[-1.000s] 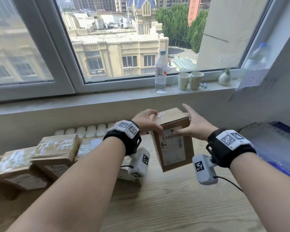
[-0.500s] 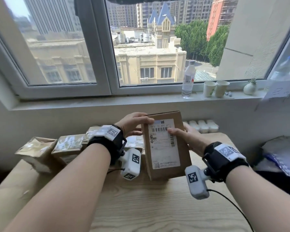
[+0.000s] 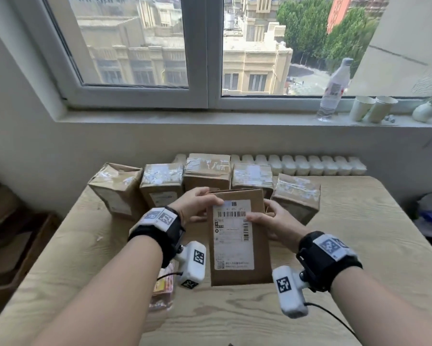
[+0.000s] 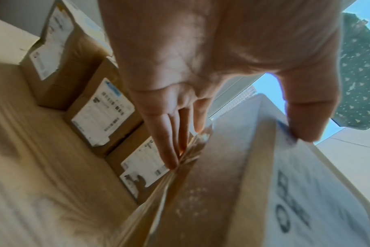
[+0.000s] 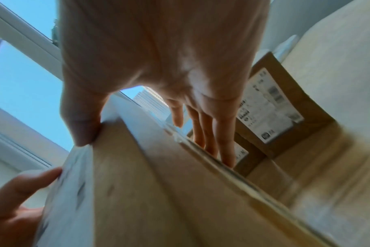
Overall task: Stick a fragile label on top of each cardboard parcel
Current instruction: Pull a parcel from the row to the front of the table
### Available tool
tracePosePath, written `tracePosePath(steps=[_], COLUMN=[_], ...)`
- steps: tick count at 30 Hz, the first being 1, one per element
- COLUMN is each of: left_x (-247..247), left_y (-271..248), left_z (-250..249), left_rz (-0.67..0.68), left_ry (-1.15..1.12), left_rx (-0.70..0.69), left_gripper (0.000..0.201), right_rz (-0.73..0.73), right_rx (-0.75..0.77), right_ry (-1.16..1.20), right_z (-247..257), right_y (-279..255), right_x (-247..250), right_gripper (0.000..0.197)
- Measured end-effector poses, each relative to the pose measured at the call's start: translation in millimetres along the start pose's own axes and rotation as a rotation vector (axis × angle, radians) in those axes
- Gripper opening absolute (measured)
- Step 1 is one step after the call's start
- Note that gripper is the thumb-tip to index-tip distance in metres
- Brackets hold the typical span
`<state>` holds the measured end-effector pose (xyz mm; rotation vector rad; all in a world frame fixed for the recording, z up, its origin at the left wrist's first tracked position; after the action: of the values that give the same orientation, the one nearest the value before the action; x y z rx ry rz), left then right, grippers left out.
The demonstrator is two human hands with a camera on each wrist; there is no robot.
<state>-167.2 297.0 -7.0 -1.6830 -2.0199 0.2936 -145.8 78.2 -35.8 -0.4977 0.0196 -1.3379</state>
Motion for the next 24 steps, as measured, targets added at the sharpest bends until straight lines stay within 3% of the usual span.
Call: tracePosePath(steps=[3, 5, 7, 10, 16, 24], left_x=[3, 1, -2, -6, -13, -28], left_y=[1, 5, 6, 12, 19, 22], left_z=[23, 36, 44, 50, 47, 39], left_rz=[0.039, 0.054, 0.063, 0.069, 0.047, 0.042], left_ry=[0.014, 0.028, 0.031, 0.122, 0.347, 0.496], left_rx=[0.076, 0.107, 0.111, 0.040, -0.069, -0.177], left_gripper=[0.105, 0.100, 0.091, 0.104, 0.122, 0.127], right_rz=[-0.004, 0.003, 0.019, 0.043, -0.005, -0.036], right_rx=[-0.072, -0.090, -0.090, -0.064, -0.013, 0.033], right_ry=[0.014, -0.022, -0.056, -0.075, -0.126, -0.081], right_z=[-20, -28, -33, -40, -41, -23], right_y=[-2, -5, -7, -2, 12, 16], right_x=[-18, -25, -28, -29, -23, -15], right_gripper=[0.107, 0.093, 0.093, 0.104, 0.098, 0.084])
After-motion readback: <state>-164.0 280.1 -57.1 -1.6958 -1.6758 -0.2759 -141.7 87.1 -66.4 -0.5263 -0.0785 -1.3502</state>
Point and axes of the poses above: each hand's wrist, its own y-axis towards the middle knuckle, its own x-axis out of the back of the hand, z = x × y, the point moved 3 cm from there along y, towards the middle knuckle, and after that the axes turned 12 degrees about -z, right-handed, at the moved point
